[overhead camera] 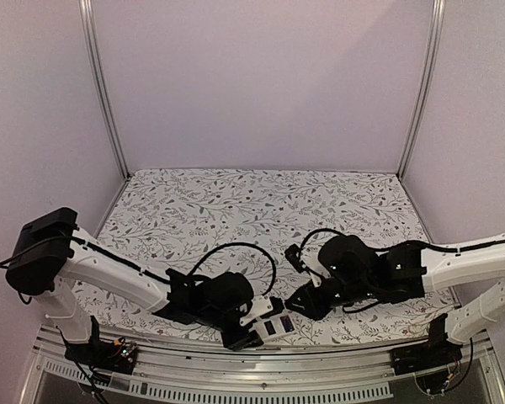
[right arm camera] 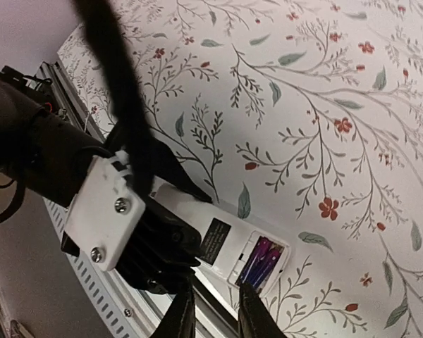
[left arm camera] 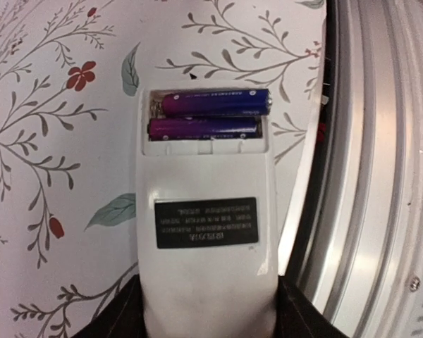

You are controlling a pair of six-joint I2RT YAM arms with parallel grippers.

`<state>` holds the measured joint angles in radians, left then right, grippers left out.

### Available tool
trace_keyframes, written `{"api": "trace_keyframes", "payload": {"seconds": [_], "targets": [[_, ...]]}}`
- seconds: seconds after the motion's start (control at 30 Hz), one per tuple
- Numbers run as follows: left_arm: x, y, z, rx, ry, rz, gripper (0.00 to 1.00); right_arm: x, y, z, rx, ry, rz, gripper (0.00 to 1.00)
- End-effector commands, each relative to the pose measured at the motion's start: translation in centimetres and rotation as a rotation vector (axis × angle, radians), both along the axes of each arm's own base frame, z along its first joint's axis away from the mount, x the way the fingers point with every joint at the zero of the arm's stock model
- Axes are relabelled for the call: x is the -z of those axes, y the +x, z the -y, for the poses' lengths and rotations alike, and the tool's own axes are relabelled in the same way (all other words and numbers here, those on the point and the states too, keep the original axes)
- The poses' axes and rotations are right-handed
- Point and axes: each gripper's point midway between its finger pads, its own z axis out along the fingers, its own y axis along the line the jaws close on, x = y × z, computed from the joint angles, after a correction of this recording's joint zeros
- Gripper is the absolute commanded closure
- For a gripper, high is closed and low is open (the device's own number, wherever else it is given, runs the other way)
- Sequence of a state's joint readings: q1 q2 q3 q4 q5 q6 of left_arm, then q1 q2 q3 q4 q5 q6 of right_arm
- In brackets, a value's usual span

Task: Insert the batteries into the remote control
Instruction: Place the battery in the battery compartment, then load the battery into the battery compartment.

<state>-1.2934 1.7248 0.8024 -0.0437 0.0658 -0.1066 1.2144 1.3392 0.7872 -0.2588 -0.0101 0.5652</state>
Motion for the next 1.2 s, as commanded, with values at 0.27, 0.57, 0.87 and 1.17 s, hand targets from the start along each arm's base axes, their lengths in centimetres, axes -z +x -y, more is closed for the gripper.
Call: {"api": "trace_keyframes", "payload": {"seconds": [0.27,0.57,0.87,1.17], "targets": [[2.9,-0.3,-2.8,0.057,0.168,-0.013,0.48,-3.0,-4.9,1.3,-0.806,0.127,0.683,0.71],[2.2,1.9,-2.5,0.110,0.146,0.081,0.47,1.6,-3.6,1.3,-0.829,0.122,0.603,0.77],[2.1,3.0,-2.5,0.106,0.135,0.066,0.47,5.4,-3.4,0.8,-0.885,0.081,0.520,0.74],[2.0,3.6,-2.5,0.103,0.135,0.079,0.47,6.0,-1.5,0.6,-0.703,0.085,0.511,0.74]]}}
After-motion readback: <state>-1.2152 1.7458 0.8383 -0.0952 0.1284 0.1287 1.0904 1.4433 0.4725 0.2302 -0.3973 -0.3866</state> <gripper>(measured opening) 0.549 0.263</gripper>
